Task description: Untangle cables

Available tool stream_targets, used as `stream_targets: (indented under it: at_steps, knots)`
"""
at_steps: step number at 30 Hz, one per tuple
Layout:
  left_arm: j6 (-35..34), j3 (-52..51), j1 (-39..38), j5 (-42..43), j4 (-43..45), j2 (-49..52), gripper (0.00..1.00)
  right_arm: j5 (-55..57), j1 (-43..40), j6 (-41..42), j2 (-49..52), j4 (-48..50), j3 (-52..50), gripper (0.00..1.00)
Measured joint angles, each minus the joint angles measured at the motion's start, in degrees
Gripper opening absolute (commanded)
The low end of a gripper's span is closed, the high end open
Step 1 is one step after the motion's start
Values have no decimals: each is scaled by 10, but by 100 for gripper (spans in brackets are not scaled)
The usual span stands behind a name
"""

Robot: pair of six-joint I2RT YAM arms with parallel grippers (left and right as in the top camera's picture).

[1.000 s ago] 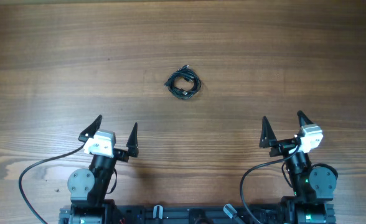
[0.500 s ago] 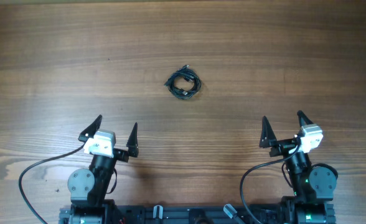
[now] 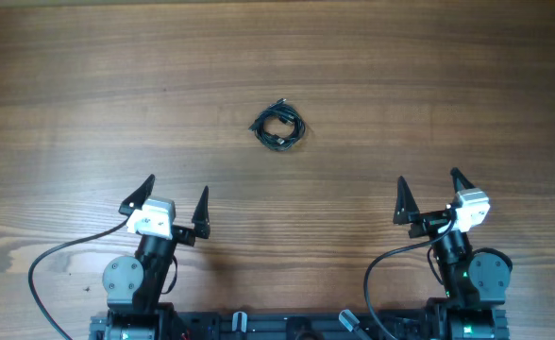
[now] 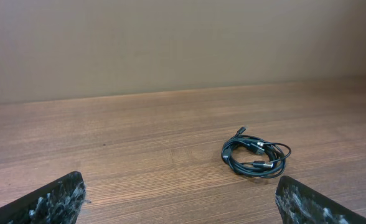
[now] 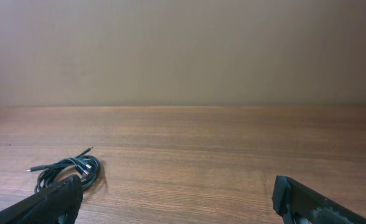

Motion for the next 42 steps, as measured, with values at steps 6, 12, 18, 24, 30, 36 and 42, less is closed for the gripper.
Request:
stream_targets:
  at_steps: [6,12,18,24,30,36,42]
  knots:
    - [0,0,0,7,2,0,100,0,0,6,0,0,0,100]
    - [-83,-3,-1,185,141,0,100,-28,0,191,1,21,0,100]
    - [-309,27,-2,201,44,0,99,-89,0,252,40,-78,48,100]
    - [-356,206,-2,169,-48,15,99,-132,0,215,189,-189,295,100]
    - [-357,355,-2,154,-72,96,100,-218,0,167,443,-493,621,100]
    - [-353,378,-2,196,-77,130,100,-256,1,119,591,-656,750,100]
    - [-342,399,-3,297,-101,283,100,-176,68,55,673,-669,750,100]
